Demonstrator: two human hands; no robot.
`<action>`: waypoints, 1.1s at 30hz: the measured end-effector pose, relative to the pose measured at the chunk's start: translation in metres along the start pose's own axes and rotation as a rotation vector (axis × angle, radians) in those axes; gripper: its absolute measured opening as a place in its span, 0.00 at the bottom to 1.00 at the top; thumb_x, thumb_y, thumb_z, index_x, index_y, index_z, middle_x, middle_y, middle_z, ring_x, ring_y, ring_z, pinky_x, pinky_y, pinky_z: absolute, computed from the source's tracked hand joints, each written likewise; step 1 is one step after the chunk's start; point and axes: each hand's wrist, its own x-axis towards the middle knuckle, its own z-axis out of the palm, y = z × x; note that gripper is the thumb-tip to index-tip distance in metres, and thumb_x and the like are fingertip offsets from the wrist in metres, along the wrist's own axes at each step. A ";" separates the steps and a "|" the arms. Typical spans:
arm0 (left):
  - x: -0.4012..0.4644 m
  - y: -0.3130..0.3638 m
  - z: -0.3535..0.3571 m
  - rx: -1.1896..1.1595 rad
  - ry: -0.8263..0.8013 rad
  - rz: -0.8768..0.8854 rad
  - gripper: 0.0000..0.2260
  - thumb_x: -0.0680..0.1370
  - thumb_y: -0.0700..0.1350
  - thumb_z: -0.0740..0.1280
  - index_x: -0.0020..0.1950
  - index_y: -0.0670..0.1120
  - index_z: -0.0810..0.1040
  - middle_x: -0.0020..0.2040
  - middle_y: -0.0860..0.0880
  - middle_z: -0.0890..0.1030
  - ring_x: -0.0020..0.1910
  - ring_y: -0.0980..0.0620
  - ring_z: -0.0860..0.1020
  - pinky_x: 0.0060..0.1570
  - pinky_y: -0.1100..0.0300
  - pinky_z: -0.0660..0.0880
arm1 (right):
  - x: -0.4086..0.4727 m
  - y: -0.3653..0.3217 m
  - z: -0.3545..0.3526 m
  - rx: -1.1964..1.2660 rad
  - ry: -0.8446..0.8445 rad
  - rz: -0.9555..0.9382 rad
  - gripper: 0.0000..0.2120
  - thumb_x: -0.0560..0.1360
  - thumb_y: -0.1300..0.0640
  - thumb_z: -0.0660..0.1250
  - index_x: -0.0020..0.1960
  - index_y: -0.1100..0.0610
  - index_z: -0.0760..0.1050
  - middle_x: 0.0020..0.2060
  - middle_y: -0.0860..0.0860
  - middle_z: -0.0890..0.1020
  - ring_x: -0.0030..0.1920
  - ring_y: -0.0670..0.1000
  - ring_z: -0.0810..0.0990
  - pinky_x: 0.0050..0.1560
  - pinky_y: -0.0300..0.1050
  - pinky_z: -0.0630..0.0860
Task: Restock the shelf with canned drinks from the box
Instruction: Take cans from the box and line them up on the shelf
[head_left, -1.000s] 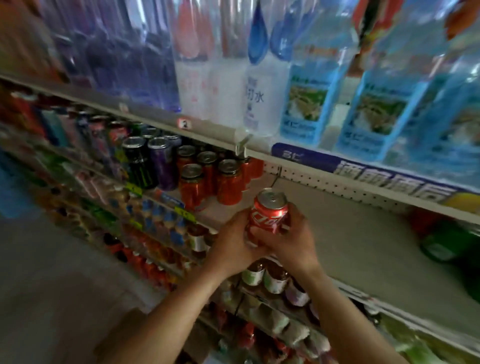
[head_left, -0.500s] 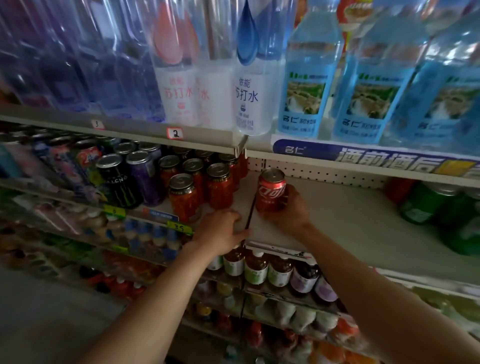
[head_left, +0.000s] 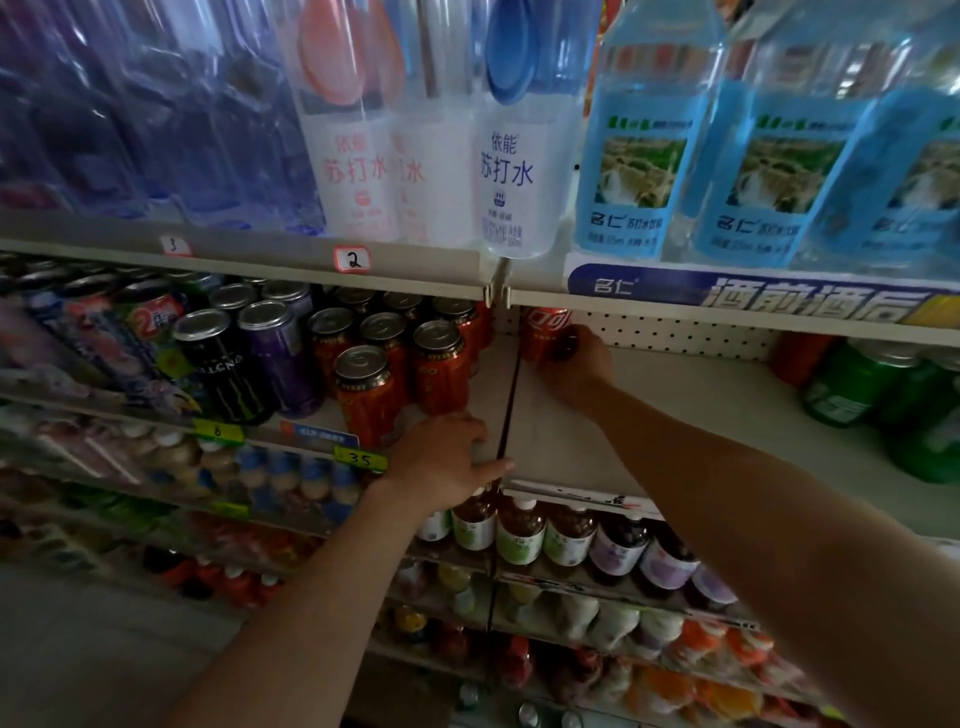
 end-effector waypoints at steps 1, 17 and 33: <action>0.000 -0.001 0.000 0.003 -0.002 0.002 0.25 0.74 0.68 0.62 0.61 0.52 0.77 0.60 0.54 0.77 0.58 0.52 0.75 0.55 0.56 0.73 | 0.003 -0.001 0.002 -0.009 0.005 0.001 0.19 0.71 0.46 0.73 0.59 0.51 0.77 0.56 0.51 0.83 0.57 0.53 0.80 0.58 0.46 0.75; -0.023 0.002 -0.002 -0.227 0.267 0.038 0.18 0.79 0.56 0.63 0.65 0.50 0.75 0.64 0.51 0.76 0.63 0.50 0.74 0.60 0.55 0.74 | -0.053 -0.038 -0.022 0.284 0.073 -0.041 0.23 0.69 0.52 0.77 0.61 0.53 0.75 0.55 0.47 0.82 0.51 0.48 0.81 0.55 0.50 0.80; -0.353 -0.099 0.289 -0.716 0.327 -1.432 0.15 0.73 0.54 0.67 0.50 0.45 0.82 0.49 0.42 0.84 0.51 0.46 0.82 0.49 0.57 0.75 | -0.331 0.176 0.255 -0.435 -1.474 -0.358 0.12 0.77 0.61 0.67 0.60 0.60 0.76 0.46 0.47 0.75 0.48 0.47 0.74 0.48 0.34 0.70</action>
